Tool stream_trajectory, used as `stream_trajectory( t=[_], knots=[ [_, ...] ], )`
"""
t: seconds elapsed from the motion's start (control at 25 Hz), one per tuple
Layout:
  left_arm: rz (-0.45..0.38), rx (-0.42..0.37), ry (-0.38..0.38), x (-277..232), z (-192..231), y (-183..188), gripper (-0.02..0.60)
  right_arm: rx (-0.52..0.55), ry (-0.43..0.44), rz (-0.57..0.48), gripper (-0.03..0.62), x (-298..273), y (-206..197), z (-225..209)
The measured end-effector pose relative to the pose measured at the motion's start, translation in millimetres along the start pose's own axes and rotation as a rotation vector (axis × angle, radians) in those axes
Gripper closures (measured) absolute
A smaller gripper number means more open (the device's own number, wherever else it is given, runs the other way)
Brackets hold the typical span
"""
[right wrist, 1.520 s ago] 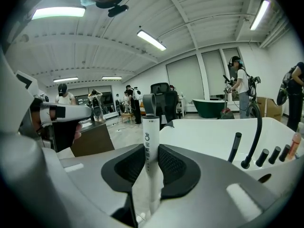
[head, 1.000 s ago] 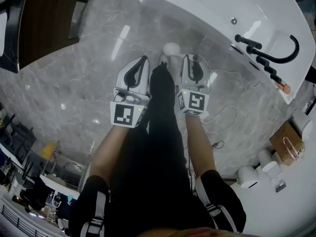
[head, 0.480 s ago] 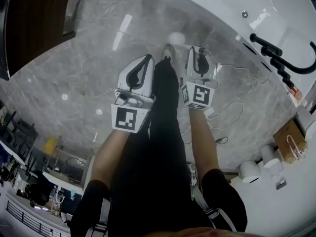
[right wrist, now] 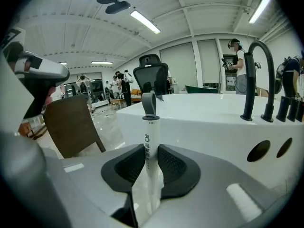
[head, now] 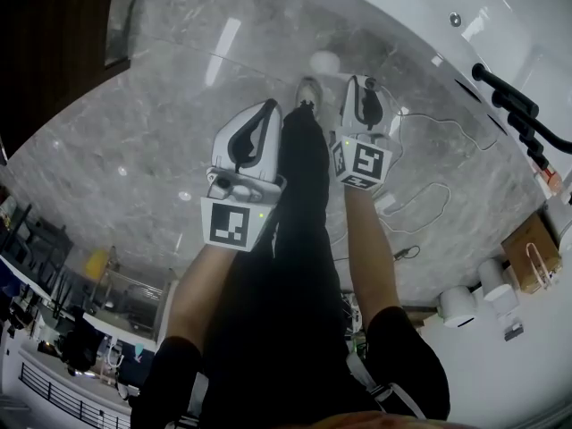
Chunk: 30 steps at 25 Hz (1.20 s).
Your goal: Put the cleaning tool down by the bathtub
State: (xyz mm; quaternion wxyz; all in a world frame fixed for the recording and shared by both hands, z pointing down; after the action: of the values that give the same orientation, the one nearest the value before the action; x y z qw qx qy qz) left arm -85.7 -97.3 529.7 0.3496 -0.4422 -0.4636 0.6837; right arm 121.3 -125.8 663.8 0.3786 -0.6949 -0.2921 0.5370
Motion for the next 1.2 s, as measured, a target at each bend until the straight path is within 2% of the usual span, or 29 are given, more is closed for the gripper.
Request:
stream_trajectory(
  t=[0.32,0.68,1.2],
  knots=[
    [0.037,0.012,0.018,-17.7,9.4,-31.0,0.574,-0.002,-0.011,0.035,0.503,-32.1,-42.4,-10.5],
    [0.026,0.007,0.013,-28.5,12.5,-41.0,0.574,0.025,-0.027,0.083,0.503,-59.5,-71.7,-16.6],
    [0.064,0.003,0.005,-28.6,24.1,-52.3,0.574,0.021,-0.041,0.18,0.503,-83.6,-107.1,-18.5]
  ],
)
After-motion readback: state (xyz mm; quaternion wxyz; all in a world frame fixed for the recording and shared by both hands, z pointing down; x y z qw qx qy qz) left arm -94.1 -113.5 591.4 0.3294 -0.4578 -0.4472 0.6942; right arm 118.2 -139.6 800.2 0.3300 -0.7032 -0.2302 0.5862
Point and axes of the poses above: the fingertips, and each gripper's own axes: x backward along the fingers, z to its left, y out of its top, the point moved 9 cm from there along x, backward along the fingers, and after that the axes turned 2 degrees about -x, right-handed, at the moved point
